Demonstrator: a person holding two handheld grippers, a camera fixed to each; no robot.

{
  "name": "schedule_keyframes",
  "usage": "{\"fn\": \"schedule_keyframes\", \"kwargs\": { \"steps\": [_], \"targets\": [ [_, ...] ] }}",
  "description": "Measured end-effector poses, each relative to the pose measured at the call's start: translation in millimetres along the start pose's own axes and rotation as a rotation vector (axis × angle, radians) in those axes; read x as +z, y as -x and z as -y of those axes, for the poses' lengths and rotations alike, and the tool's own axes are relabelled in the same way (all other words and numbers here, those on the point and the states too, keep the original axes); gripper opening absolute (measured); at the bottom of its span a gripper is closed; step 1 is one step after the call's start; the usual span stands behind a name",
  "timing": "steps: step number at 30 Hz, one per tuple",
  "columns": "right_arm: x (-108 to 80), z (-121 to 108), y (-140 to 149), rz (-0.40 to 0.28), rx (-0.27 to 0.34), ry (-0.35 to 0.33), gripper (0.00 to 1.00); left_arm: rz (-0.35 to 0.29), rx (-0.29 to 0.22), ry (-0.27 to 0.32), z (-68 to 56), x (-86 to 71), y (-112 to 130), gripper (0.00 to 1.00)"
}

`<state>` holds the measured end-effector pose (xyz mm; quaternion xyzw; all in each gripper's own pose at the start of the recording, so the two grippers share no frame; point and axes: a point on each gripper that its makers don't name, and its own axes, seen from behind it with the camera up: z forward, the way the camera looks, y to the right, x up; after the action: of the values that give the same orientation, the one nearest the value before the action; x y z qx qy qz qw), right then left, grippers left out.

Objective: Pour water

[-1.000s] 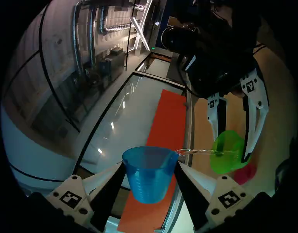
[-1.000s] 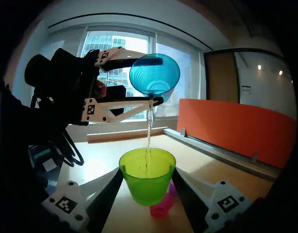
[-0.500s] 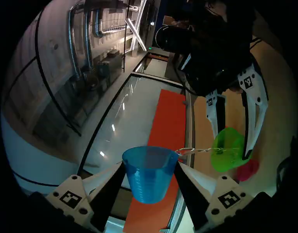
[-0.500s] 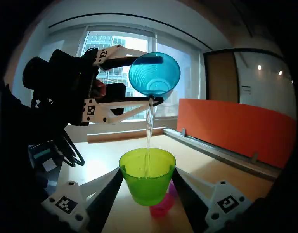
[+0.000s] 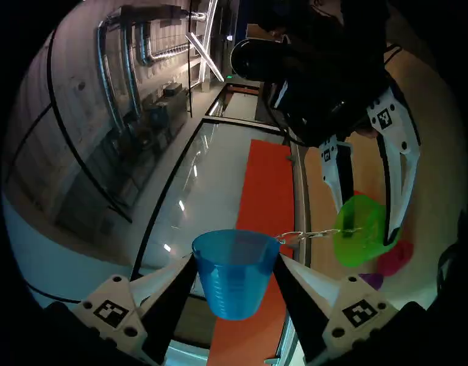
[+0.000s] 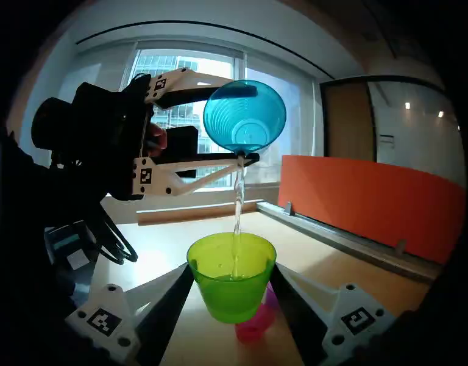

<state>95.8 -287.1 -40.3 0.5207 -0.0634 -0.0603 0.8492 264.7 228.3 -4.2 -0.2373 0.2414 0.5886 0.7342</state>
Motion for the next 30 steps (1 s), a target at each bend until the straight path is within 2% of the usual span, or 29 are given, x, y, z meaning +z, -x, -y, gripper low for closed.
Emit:
{"fn": "schedule_keyframes", "kwargs": {
  "steps": [17, 30],
  "targets": [
    [1.1, -3, 1, 0.001, -0.001, 0.001, 0.89, 0.003, 0.056, -0.017, 3.3, 4.8, 4, 0.85],
    [2.6, -4, 0, -0.002, 0.000, 0.001, 0.89, 0.001, 0.137, -0.029, 11.3, 4.5, -2, 0.85]
  ]
}}
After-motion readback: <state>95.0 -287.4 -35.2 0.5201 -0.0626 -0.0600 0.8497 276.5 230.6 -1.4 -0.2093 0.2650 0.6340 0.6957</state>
